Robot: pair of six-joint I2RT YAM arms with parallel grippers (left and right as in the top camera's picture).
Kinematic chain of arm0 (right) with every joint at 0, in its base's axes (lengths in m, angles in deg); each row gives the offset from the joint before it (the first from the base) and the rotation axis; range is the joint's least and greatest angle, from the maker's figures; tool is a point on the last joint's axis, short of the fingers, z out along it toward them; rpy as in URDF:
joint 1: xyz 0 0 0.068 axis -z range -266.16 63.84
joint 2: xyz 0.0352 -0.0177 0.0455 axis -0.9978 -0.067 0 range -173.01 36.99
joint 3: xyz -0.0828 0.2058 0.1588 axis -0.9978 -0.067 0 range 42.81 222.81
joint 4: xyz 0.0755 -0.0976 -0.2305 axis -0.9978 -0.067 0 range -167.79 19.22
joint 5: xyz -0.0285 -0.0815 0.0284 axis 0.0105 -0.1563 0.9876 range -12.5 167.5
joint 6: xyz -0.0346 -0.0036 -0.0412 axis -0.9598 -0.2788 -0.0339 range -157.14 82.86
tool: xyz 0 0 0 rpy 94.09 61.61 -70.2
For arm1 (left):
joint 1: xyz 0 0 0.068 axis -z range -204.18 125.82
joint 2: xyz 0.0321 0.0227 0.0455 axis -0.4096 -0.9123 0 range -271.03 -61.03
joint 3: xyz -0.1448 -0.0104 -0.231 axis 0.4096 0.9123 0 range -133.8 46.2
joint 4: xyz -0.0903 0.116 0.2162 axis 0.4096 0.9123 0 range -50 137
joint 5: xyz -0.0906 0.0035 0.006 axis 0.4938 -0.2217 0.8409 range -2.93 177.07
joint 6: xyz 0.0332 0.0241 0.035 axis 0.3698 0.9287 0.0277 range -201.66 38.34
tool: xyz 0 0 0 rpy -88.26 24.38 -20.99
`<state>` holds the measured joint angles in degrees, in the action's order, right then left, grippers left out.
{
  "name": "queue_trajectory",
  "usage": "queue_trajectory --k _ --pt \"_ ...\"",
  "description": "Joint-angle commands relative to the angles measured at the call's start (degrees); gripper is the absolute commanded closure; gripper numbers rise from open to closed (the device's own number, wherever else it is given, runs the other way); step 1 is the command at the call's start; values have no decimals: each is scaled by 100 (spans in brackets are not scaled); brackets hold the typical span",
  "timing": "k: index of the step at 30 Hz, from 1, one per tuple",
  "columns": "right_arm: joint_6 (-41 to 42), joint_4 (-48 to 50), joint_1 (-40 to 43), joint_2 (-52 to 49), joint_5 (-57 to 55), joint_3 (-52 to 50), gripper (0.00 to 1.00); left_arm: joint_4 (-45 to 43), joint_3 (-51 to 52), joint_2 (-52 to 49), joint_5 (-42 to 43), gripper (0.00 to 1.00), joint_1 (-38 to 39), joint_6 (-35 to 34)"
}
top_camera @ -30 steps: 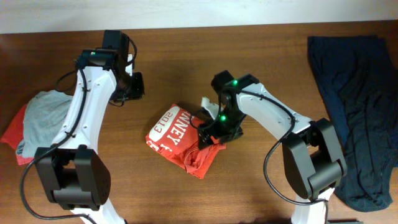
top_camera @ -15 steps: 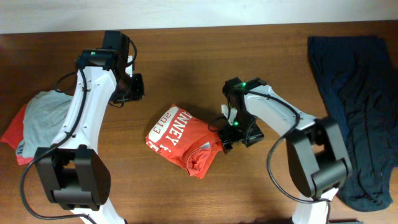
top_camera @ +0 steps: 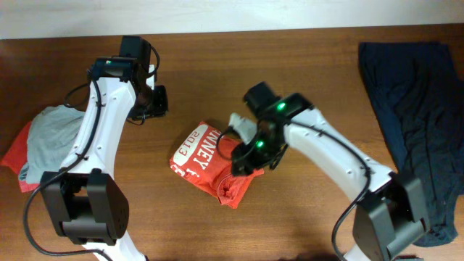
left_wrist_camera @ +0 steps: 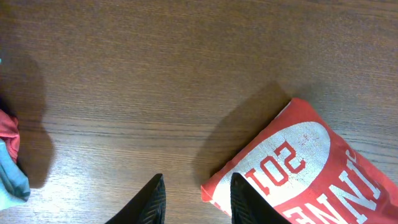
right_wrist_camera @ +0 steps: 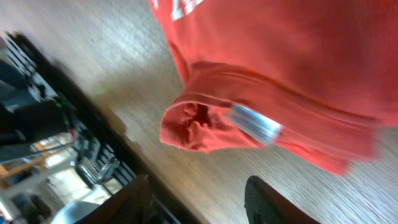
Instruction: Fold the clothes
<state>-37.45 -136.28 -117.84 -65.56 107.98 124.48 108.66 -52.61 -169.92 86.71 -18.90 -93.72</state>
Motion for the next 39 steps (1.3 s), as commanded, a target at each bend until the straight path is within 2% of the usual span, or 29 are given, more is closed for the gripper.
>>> queue_trajectory --k 1,6,8,12,15,17,18,19,21,26,33,35,36,39 --pt "400 363 -540 -15 -457 -402 46 -55 -101 17 61 65 -9 -52" --pt "1443 1167 -1255 -15 -1412 -861 46 -61 -101 17 61 65 -9 -52" --pt "1602 1537 -1443 -17 -1556 -1034 42 -57 -101 17 61 65 -9 -52" --pt "1976 1963 -1628 -22 -1912 -1200 42 -55 -101 17 61 65 -9 -52" --pt "2212 2175 -1679 -87 -2203 -1252 44 -50 -101 17 61 65 -9 -50" --pt "2208 2181 -1679 -153 -2218 -1252 47 -48 -101 17 61 60 -9 -50" --pt "2208 2164 -1681 -208 -2214 -1252 51 -50 -101 17 61 60 -9 -52" --pt "2208 2131 -1679 -275 -2212 -1259 62 -52 -101 17 61 60 -9 -52" --pt "2212 2017 -1679 -341 -2157 -1268 96 -52 -101 17 61 60 -9 -50" --pt "2227 1475 -1679 -151 -1364 -1261 96 -59 -101 17 59 59 -9 -50" --pt "2485 863 -1674 42 -1471 -1386 96 -70 -101 17 61 59 -9 -48" --pt "2577 872 -1670 31 -1751 -1495 72 -50 -101 17 61 59 -9 -50" --pt "2570 885 -1668 28 -1880 -1515 65 -44 -101 17 61 59 -9 -50" --pt "2424 883 -1657 68 -2081 -1506 76 39 -101 17 61 58 -9 -46"
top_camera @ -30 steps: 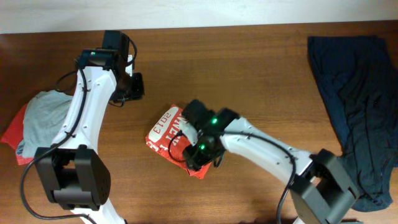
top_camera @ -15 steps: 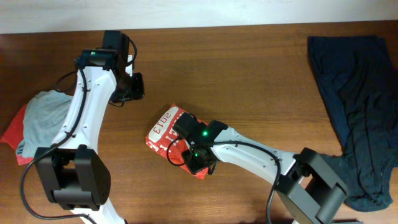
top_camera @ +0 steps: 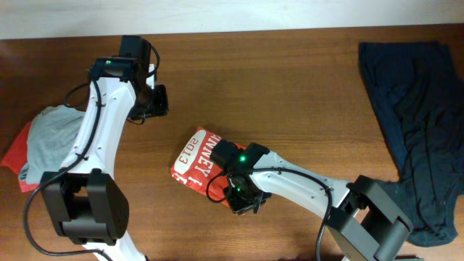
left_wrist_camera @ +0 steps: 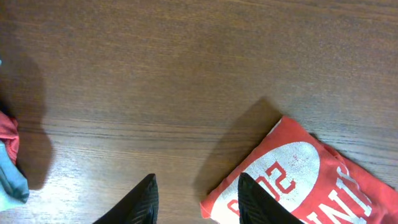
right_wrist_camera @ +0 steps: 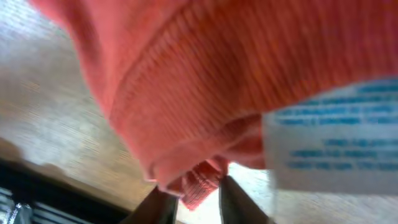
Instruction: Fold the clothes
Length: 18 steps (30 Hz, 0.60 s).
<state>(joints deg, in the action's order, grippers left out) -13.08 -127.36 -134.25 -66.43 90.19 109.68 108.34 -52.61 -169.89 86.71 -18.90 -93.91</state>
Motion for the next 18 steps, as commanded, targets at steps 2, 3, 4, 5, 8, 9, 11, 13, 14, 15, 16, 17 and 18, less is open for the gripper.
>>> queue_trajectory --k 2,3,4,5,8,9,11,13,14,15,16,17,18 --pt "-7 -136 -17 341 -289 28 75 109 -101 15 61 58 -9 31" --pt "-11 -184 -17 470 -293 72 75 111 -101 15 61 58 -9 33" --pt "-17 -210 -17 614 -308 114 74 111 -101 15 61 58 -9 33" --pt "-20 -223 -15 879 -343 197 72 111 -101 15 61 57 -9 31" --pt "-17 57 98 1727 -586 396 34 107 -101 15 61 57 -9 33" --pt "-17 184 164 1836 -555 396 32 101 -101 15 61 57 -9 31" --pt "-17 658 520 1982 -103 396 33 85 -101 15 63 57 -9 31" --pt "-22 1043 828 1912 557 391 33 90 -101 15 63 57 -9 31" --pt "-20 1283 986 1832 938 391 33 92 -101 15 63 57 -9 31" --pt "-20 1451 1073 1762 1156 391 33 94 -98 15 63 57 -7 31" --pt "-20 1779 1215 1598 1482 391 33 96 -98 17 66 57 -7 31" --pt "-20 2020 1298 1480 1700 391 33 96 -101 15 66 57 -9 31" --pt "-20 2291 1390 1318 1969 391 33 94 -101 17 66 57 -7 31"
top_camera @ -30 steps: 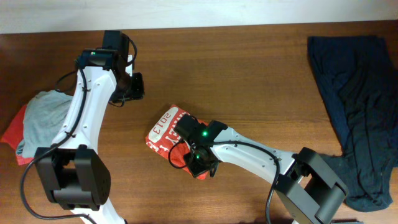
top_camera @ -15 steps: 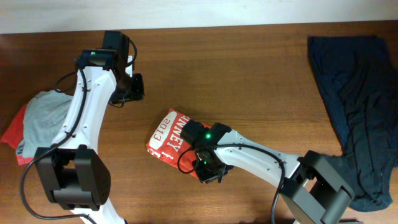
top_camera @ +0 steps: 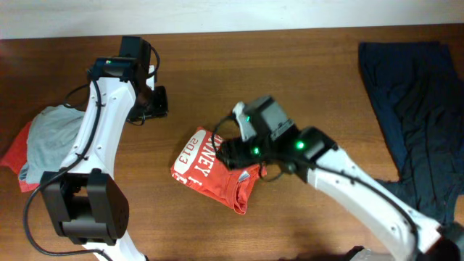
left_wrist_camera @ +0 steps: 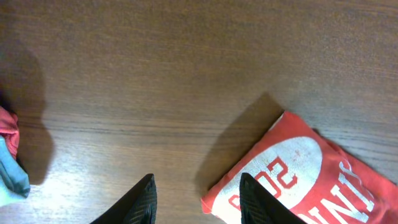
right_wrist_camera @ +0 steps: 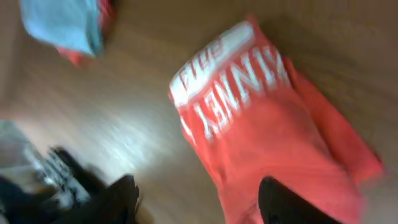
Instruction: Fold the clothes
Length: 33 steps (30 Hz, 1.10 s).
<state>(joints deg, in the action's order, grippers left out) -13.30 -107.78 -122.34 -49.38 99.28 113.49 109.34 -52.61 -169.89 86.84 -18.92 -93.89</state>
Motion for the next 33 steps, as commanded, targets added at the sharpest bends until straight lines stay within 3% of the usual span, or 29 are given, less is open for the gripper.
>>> queue_trajectory --k 1,6,13,18,23,27,33 --pt "2 597 273 -564 1386 11 33 -7 -101 15 50 57 -7 28" --pt "0 1016 439 -1657 2267 9 36 -7 -101 15 50 57 -7 28" --pt "-157 994 520 -3220 1937 -7 41 24 -101 15 50 57 -7 31" --pt "-542 737 518 -3764 1849 -7 40 28 -101 17 48 57 -7 31" --pt "-826 520 562 -3545 1869 44 44 28 -101 15 48 56 -7 31" --pt "-1121 -175 883 -2599 1860 348 42 28 -101 15 48 56 -7 52" --pt "-1169 -931 1829 -1499 3484 422 39 28 -101 15 46 56 -7 160"
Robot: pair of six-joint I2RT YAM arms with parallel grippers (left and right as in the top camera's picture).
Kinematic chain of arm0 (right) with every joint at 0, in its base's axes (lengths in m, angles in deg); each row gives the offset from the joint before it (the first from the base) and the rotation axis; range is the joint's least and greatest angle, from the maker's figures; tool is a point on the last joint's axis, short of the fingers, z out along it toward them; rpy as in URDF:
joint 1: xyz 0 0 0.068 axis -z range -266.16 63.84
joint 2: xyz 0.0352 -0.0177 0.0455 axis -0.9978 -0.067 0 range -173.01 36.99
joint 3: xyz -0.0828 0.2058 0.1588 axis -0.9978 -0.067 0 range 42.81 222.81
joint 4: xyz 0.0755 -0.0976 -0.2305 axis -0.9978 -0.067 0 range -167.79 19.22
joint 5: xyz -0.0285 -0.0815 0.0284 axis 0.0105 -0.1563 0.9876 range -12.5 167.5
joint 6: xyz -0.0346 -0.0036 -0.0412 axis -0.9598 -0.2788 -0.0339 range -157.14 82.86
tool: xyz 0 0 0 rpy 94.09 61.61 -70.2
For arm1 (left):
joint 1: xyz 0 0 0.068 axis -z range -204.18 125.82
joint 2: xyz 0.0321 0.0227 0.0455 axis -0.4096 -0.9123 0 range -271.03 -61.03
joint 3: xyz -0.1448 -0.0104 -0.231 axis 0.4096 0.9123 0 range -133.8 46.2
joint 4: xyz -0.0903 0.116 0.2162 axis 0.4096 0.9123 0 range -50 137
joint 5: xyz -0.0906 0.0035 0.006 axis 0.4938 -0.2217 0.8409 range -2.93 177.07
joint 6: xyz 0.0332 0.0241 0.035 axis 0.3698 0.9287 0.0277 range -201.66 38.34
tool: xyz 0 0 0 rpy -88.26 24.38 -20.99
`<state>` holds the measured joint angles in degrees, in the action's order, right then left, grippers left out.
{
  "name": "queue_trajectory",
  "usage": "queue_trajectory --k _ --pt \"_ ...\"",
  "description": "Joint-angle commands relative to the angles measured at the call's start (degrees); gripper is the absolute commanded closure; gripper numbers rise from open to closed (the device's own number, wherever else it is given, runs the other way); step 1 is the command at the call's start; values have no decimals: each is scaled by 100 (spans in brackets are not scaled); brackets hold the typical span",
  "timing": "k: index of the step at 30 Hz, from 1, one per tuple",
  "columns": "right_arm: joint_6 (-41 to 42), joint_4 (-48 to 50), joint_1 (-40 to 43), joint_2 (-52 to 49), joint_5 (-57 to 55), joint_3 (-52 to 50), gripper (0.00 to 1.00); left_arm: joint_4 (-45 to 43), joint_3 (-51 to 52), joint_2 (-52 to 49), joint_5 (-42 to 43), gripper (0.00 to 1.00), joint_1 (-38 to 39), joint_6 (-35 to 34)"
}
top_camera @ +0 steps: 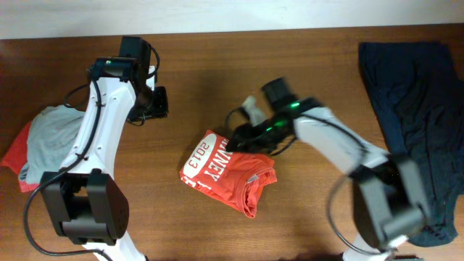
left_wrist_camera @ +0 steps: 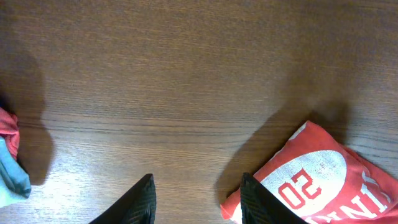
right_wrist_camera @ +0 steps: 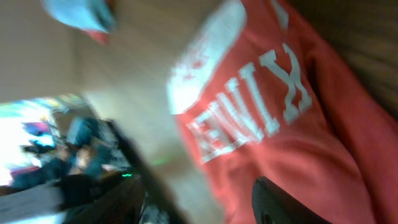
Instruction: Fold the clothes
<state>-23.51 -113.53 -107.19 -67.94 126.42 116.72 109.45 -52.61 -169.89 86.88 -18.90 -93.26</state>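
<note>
A folded red shirt point(top_camera: 228, 175) with white lettering lies at the table's middle, its bunched collar end toward the front right. It also shows in the left wrist view, where the red shirt point(left_wrist_camera: 323, 186) fills the lower right corner. My right gripper point(top_camera: 245, 139) hovers at the shirt's far edge, open; the blurred right wrist view shows the red shirt point(right_wrist_camera: 280, 118) under the right gripper point(right_wrist_camera: 199, 208), nothing between the fingers. My left gripper point(top_camera: 154, 101) stands open over bare wood at the back left, left gripper point(left_wrist_camera: 199, 205) apart from the shirt.
A pile of grey and red clothes point(top_camera: 43, 145) lies at the left edge, its corner point(left_wrist_camera: 9, 168) seen from the left wrist. A dark navy garment point(top_camera: 417, 109) is spread along the right side. The wooden table point(top_camera: 217, 65) meets a white wall at the back.
The red shirt lies a little farther right and toward the front. My right gripper has gone from over the shirt's middle to its far edge, still open. The left arm is unchanged.
First my right gripper was open at the shirt's right side, the collar end loose at the front. Then it was low at the front corner, jaws nearly closed round the collar. Then it hung open over the shirt, which now lies slightly shifted and compact.
</note>
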Motion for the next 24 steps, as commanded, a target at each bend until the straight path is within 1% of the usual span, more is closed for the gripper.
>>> queue_trajectory --k 1,3,5,9,16,20,24 --pt "-236 -531 356 356 765 94 39 17 -101 15 42 56 -9 96" --pt "-570 -809 380 330 741 20 38 17 -101 15 42 56 -9 94" --pt "-636 -822 363 328 745 -229 34 17 -101 15 42 56 -9 94" --pt "-743 -719 365 319 745 -688 34 20 -101 17 44 56 -9 94" --pt "-741 -24 365 319 743 -1593 30 48 -101 15 44 56 -9 94" --pt "-719 647 365 205 741 -2052 28 70 -101 15 44 56 -9 94" --pt "-719 1047 365 -387 673 -2162 28 76 -101 15 44 56 -9 94"
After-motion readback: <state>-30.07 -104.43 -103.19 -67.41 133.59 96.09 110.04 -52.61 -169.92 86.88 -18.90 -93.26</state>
